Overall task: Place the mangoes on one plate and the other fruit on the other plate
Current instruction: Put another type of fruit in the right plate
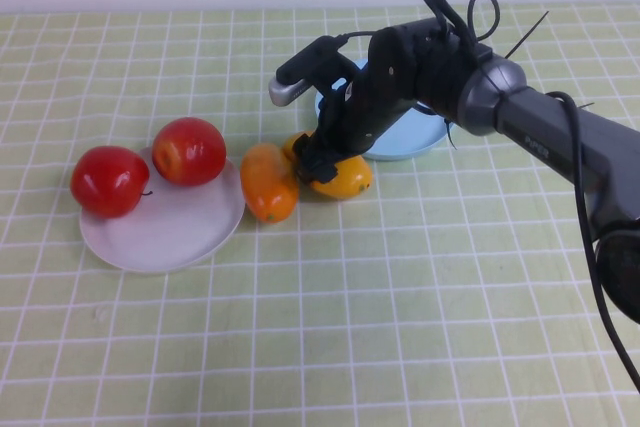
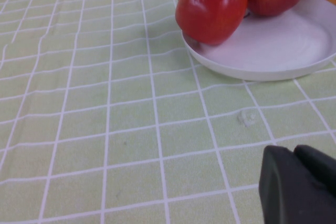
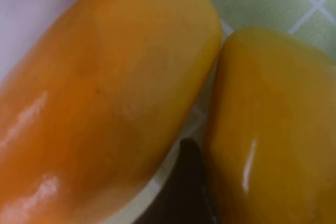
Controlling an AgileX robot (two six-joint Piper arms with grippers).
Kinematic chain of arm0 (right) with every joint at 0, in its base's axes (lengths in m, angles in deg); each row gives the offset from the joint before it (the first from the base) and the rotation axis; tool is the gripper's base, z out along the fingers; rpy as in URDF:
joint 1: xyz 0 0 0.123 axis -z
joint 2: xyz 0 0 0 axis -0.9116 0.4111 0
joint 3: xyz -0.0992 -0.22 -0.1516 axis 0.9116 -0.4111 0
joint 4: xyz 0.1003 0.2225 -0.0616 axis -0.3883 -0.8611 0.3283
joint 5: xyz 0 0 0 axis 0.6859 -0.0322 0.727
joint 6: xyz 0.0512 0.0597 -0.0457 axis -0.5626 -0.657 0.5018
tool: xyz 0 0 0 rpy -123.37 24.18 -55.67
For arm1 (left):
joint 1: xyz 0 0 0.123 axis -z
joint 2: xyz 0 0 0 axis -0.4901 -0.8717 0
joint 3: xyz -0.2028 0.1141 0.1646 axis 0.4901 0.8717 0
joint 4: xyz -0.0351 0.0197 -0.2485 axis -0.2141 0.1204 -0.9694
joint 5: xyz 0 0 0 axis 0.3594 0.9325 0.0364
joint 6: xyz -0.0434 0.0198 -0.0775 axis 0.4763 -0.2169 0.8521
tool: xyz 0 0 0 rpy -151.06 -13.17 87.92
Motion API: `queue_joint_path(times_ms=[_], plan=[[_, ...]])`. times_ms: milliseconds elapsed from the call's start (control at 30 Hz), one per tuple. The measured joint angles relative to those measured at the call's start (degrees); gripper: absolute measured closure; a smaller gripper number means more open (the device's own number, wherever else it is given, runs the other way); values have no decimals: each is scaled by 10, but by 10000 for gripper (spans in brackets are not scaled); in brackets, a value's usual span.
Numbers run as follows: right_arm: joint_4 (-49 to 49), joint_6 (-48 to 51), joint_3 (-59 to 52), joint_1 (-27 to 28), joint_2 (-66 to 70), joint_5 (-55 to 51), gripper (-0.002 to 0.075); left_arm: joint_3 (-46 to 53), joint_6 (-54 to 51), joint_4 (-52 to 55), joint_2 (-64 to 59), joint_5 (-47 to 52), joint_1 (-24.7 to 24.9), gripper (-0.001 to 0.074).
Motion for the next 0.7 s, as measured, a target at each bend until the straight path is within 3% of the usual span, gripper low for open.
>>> queue_joint_path(times_ms=[367,700], plan=[[11,-35,30,6,-51,-59,170,0,0,0,0,0,0,731],[50,-144,53,58,-48,26,170,0,0,0,0,0,0,731]])
